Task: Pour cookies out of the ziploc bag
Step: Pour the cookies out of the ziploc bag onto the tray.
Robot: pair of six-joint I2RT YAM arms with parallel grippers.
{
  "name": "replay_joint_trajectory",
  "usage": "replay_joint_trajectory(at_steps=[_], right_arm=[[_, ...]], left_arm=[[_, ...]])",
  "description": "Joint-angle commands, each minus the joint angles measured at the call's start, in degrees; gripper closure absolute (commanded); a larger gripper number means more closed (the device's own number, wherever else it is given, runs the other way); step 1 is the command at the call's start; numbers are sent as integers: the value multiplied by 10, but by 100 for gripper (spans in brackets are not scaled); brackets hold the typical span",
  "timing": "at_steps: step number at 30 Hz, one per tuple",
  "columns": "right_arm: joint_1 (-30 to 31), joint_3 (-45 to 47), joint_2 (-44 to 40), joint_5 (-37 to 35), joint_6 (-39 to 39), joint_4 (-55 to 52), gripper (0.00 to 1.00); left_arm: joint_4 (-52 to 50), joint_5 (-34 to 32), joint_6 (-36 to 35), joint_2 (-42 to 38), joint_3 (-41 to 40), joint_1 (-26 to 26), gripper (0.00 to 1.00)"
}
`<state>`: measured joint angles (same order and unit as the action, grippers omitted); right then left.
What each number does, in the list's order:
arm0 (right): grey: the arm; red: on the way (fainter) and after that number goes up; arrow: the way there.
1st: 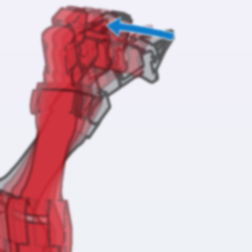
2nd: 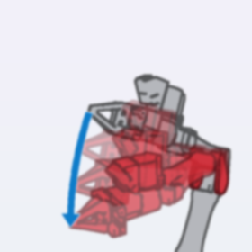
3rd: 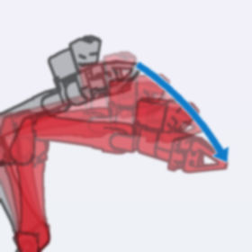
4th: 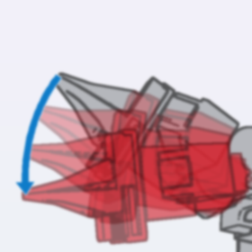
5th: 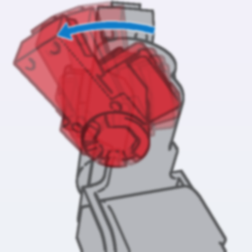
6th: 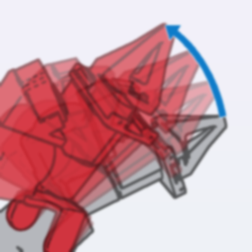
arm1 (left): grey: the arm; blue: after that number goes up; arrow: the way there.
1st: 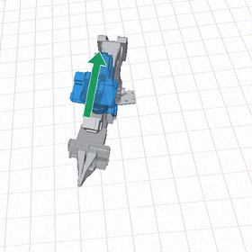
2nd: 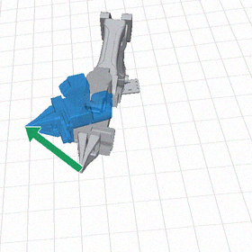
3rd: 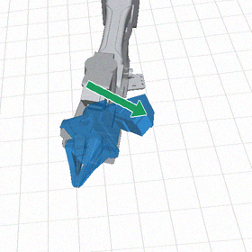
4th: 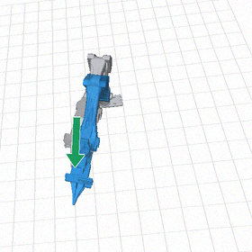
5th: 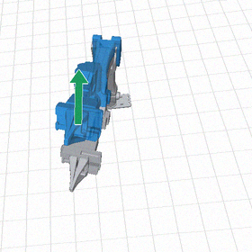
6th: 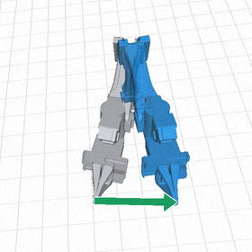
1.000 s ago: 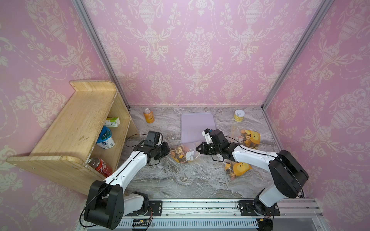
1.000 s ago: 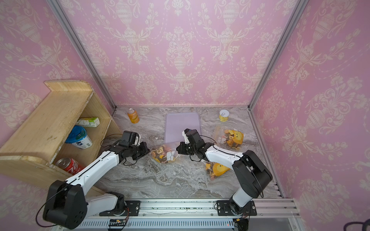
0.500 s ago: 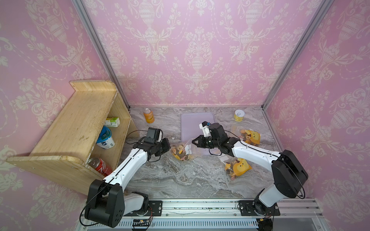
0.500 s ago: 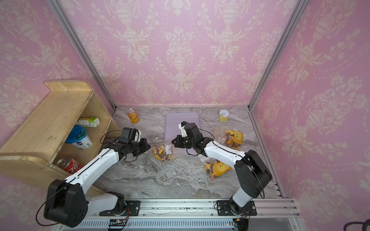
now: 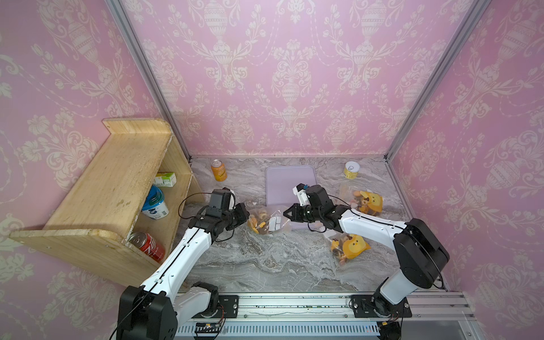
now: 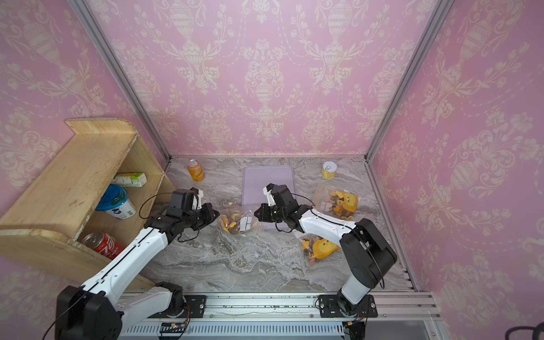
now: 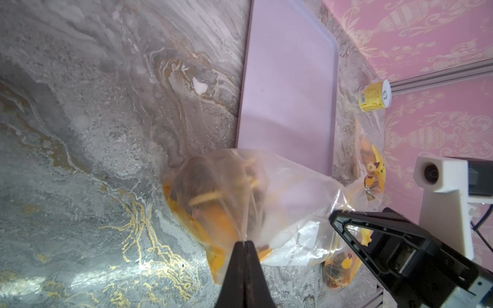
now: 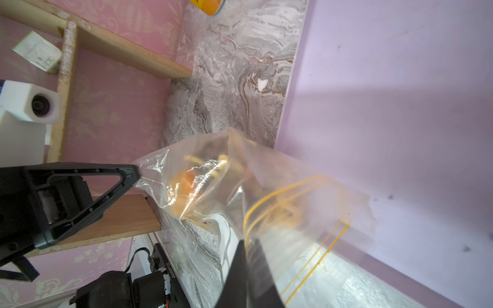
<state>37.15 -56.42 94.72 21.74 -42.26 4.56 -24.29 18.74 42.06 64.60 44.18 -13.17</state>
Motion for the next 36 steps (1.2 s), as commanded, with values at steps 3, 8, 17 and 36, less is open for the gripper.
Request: replay_joint_trajectory(at_steps=[3, 8, 17, 36], right_arm=[[-2, 0, 15, 19, -4, 23, 76], [-2, -17, 18, 25, 1, 8, 72], [-2, -16, 2, 20, 1, 3, 88], [-12, -134, 47, 12, 30, -56, 100]], left_arm=[[6, 4, 2, 6, -16, 5, 100], [-6, -3, -11, 13, -12, 6, 86], [-6, -8, -25, 35, -5, 5, 43], [48, -19, -28, 109, 40, 9, 100]])
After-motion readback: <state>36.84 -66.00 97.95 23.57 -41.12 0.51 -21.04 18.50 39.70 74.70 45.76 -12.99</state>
